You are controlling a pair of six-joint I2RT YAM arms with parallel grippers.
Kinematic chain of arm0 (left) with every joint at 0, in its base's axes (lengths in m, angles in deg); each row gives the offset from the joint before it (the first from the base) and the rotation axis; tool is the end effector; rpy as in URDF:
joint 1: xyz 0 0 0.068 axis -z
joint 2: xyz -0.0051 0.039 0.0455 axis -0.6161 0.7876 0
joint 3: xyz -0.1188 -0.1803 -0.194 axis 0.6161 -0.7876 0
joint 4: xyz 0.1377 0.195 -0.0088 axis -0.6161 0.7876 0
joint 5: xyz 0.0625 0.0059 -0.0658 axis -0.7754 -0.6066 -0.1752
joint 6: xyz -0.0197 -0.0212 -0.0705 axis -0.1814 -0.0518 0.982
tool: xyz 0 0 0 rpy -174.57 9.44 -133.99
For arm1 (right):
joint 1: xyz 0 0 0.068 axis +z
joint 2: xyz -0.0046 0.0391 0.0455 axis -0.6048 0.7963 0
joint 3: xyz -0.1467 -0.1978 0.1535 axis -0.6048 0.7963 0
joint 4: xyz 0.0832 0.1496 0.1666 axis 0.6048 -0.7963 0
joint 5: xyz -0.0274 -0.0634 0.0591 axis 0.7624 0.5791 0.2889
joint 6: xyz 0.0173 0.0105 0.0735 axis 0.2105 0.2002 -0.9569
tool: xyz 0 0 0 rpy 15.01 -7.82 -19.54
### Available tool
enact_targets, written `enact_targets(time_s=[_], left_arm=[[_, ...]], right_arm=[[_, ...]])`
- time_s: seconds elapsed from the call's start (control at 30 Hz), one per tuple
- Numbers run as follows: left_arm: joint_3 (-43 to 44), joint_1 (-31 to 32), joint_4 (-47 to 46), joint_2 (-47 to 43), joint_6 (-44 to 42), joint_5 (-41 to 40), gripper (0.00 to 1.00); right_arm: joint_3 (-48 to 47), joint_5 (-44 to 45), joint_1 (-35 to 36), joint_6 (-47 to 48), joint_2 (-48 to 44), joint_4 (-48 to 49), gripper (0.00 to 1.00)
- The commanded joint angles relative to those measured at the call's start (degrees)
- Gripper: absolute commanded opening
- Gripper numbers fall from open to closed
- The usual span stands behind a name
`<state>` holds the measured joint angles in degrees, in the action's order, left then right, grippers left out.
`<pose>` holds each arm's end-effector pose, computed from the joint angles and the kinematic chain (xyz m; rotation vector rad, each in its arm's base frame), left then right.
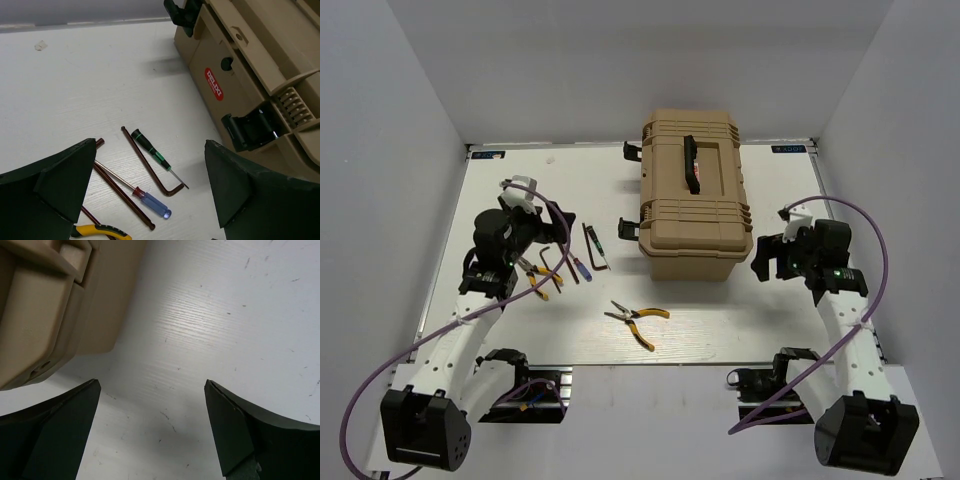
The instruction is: Sort the tools into containers
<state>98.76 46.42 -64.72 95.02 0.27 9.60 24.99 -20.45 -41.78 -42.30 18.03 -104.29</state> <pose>0.2030 -0.0454 0.3134 0.1776 1.7750 -0.4196 0.1748 0.0067 0.2597 -0.3462 2.2146 0.1982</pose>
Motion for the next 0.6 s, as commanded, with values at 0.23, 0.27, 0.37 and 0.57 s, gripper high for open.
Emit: enact_targets(time_s=[0.23, 0.27, 0.37, 0.57], left_arm=[[-0.62, -0.03, -1.56, 0.75, 0.45, 3.12, 1.00], [-0.62, -0.03, -1.56, 0.75, 0.45, 3.64, 1.00], [-0.62, -0.03, -2.18, 0.75, 0.98, 5.22, 1.00], [-0.62, -0.03, -2.79, 1.80, 0.98, 8.56, 0.67]], right_arm=[[-2.01, -15.75, -1.69, 14.14, -6.81, -8.82, 0.87], [-4.72, -15.75, -1.68, 13.99, -6.29, -9.54, 0.76], [-15.27, -15.23, -1.77, 14.35, -1.91, -14.81, 0.23], [-29.61, -21.81, -0.46, 3.74, 7.94, -13.43, 0.11]])
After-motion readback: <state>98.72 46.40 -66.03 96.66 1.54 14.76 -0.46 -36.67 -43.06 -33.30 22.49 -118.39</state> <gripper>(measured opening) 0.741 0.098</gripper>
